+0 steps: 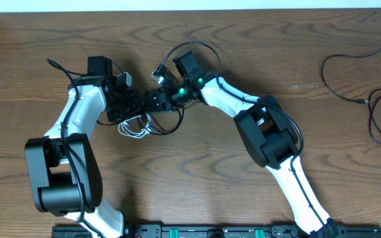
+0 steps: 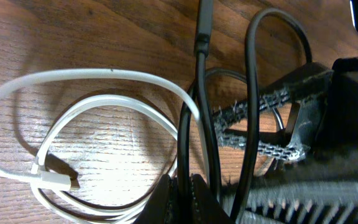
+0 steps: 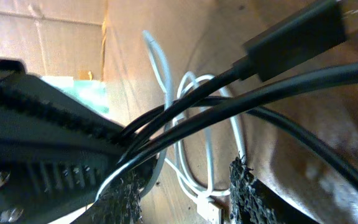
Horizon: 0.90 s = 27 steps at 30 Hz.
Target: Untangle cables
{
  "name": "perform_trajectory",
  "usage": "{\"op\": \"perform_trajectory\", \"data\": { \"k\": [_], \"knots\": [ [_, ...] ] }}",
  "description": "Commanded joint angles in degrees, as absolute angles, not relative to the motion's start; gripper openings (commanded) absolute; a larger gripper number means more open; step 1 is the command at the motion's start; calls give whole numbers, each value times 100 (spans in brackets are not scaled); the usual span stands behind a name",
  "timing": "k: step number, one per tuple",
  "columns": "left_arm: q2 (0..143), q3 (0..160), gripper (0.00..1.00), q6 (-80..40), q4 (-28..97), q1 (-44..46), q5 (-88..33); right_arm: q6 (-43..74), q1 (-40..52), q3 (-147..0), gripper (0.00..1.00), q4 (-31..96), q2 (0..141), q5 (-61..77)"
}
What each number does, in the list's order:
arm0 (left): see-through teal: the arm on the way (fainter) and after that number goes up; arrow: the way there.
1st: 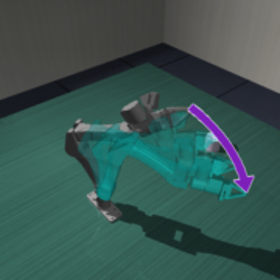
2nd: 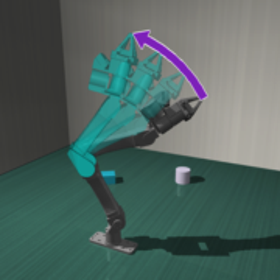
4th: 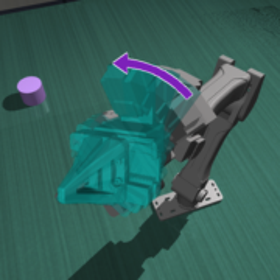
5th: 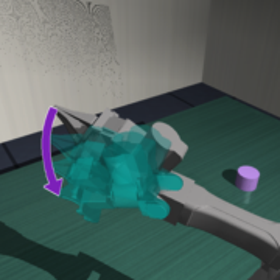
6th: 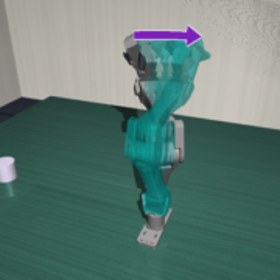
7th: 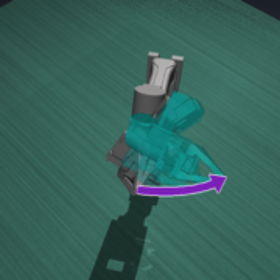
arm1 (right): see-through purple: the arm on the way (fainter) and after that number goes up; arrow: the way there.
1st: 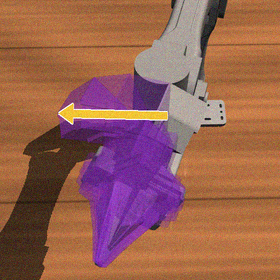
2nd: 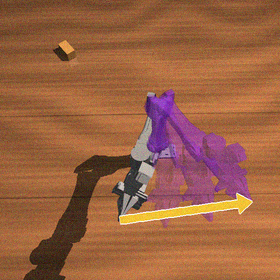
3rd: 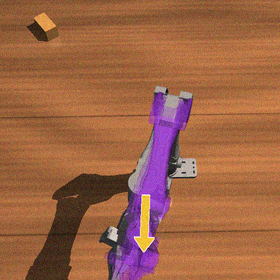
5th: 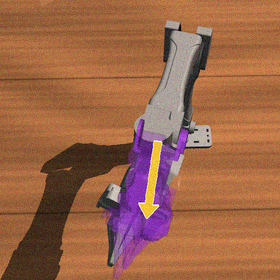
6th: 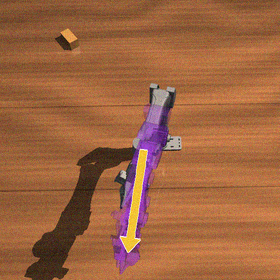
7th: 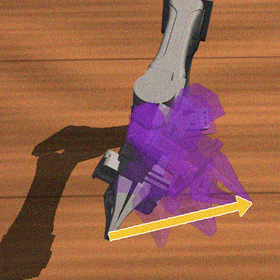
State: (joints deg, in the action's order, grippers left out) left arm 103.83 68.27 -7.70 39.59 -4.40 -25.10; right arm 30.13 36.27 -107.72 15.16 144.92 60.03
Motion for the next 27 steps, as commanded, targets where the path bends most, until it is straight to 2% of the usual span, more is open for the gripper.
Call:
{"op": "perform_trajectory", "data": {
  "k": [1,7,13,15,18,27],
  "knots": [
    [10396,6864,7,-755,3962,-419,-2630,3514,3736,-10774,44,1422,14451,5489],
    [10396,6864,7,-757,3959,-375,-2655,3754,3911,-10774,38,1382,14451,4980],
    [10396,6864,8,-755,3959,-303,-2648,4198,3933,-10777,33,1177,14451,5118],
    [10396,6864,7,-755,3955,-303,-2646,4123,3931,-10777,24,1258,14451,5089],
    [10396,6864,7,-755,3959,-303,-2626,3675,3905,-10777,2,1466,14451,4954],
    [10396,6864,7,-906,3959,-303,-1977,3129,3514,-10787,1,2392,14265,4912]
  ]
}}
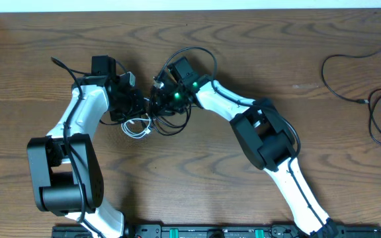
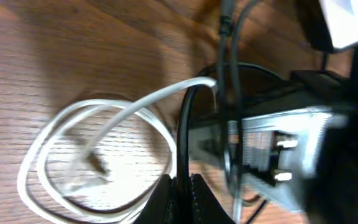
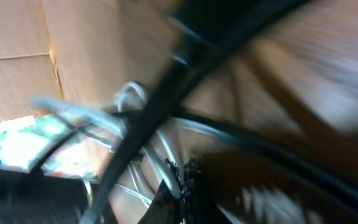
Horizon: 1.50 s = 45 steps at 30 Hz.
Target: Untangle cables
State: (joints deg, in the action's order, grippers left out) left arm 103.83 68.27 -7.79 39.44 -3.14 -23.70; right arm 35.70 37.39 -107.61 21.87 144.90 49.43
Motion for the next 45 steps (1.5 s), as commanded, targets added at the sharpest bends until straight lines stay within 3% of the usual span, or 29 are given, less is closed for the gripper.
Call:
{"op": "perform_trajectory", "data": {
  "k": [1,19,25,35,45],
  "knots": [
    [10396,6864,8,-996,3955,-305,-1870,2980,3439,-10787,1,2596,14178,4860],
    [10396,6864,7,-1846,2814,-325,-1651,1256,2757,-10790,1,3511,12903,3632],
    [10396,6864,7,-2132,2593,-325,-989,423,2611,-10790,1,3658,12361,3175],
    [10396,6862,8,-1772,2626,-325,-659,-355,2576,-10790,1,3061,12053,2985],
    [10394,6862,7,-1769,2668,-451,-635,-351,2554,-10790,1,2342,11926,2729]
  ]
}}
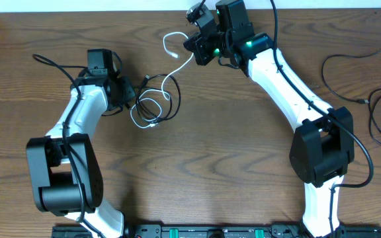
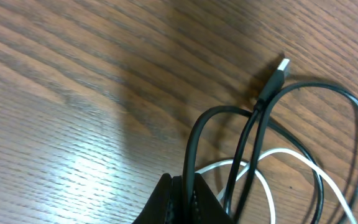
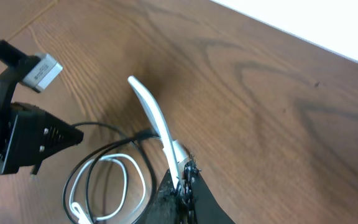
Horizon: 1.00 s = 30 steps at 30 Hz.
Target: Untangle cables
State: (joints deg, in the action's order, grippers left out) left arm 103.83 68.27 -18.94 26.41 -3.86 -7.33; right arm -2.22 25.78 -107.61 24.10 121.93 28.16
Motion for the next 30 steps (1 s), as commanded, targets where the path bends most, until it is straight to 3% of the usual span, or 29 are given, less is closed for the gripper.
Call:
{"op": "perform_trajectory", "data": {
  "k": [1,12,17,22,30],
  "knots": [
    [10394,6862,8,-1772,2672,-460,-637,-351,2545,-10790,1,2290,11856,2731],
    [10392,6864,8,-1789,2687,-460,-735,-353,2414,-10790,1,1881,11050,2687],
    [10169,6864,7,-1778,2685,-491,-1588,-353,2333,-10790,1,1887,10746,2689],
    [9338,6866,7,-2005,2615,-823,-2952,-397,2167,-10790,1,1992,10532,2687],
    [7369,6864,7,-3153,2528,-1601,-3044,-392,1566,-10790,1,2445,10453,2689]
  ]
}}
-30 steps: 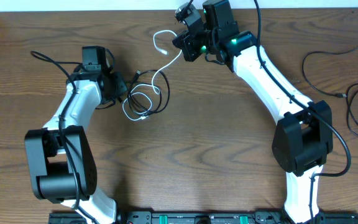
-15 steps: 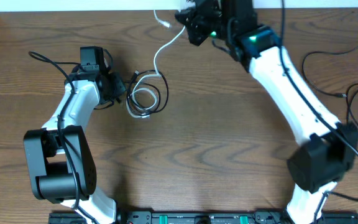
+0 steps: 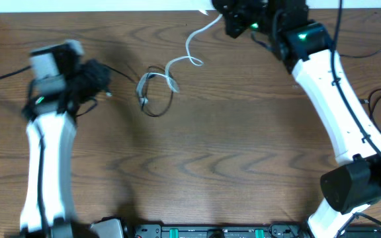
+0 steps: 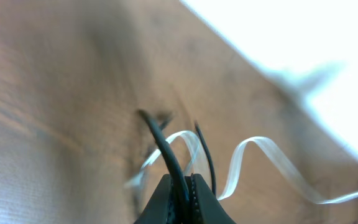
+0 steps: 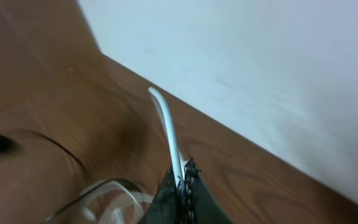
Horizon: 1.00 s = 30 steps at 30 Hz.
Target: Untangle cables
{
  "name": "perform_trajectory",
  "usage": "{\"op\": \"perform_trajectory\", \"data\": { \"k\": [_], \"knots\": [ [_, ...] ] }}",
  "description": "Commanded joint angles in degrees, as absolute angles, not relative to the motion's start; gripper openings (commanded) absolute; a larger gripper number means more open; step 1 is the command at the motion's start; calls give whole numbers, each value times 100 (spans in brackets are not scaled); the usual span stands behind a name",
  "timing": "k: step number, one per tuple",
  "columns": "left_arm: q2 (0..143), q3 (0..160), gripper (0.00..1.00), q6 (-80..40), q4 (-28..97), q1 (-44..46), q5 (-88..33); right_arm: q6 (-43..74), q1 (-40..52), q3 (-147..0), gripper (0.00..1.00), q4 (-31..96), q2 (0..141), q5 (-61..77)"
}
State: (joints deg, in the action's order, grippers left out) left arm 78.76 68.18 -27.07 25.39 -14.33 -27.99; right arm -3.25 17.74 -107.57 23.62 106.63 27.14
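A white cable (image 3: pixel 189 47) runs from a small tangle up to my right gripper (image 3: pixel 225 14) at the table's far edge; that gripper (image 5: pixel 182 180) is shut on the white cable (image 5: pixel 168 134). A black cable (image 3: pixel 152 89) forms a loop at the tangle and leads left toward my left gripper (image 3: pixel 101 78), blurred in the overhead view. In the left wrist view the left gripper (image 4: pixel 182 190) is shut on the black cable (image 4: pixel 161 143), with the white cable (image 4: pixel 272 165) curling beyond it.
More black cables (image 3: pixel 356 73) lie at the right edge of the wooden table (image 3: pixel 230 152). A white wall (image 5: pixel 260 68) rises just behind the table's far edge.
My right gripper has moved farther right and back with the white cable. My left arm has swung left with the black cable. The tangle has shrunk to a small loop.
Both grippers were close together at the tangle left of centre, each shut on a cable. By one second ago the right gripper held the white cable near the far edge, the left held the black one. Now they stand far apart, the cables stretched out.
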Motion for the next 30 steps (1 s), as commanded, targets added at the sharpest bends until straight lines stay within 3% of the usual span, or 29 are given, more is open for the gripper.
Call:
{"op": "perform_trajectory", "data": {
  "k": [1,9,17,30],
  "knots": [
    [7131,6866,7,-3164,2502,-1682,-3041,-392,1483,-10790,1,2519,10444,2689],
    [5854,6864,7,-3162,2576,-1933,-1852,-390,773,-10790,1,3087,10154,2692],
    [5763,6864,7,-3162,3111,-1933,-10,-102,110,-10790,1,3514,9898,2449],
    [6598,6864,8,-3186,3326,-2263,217,183,-655,-10790,1,3395,9856,2388]
  ]
}}
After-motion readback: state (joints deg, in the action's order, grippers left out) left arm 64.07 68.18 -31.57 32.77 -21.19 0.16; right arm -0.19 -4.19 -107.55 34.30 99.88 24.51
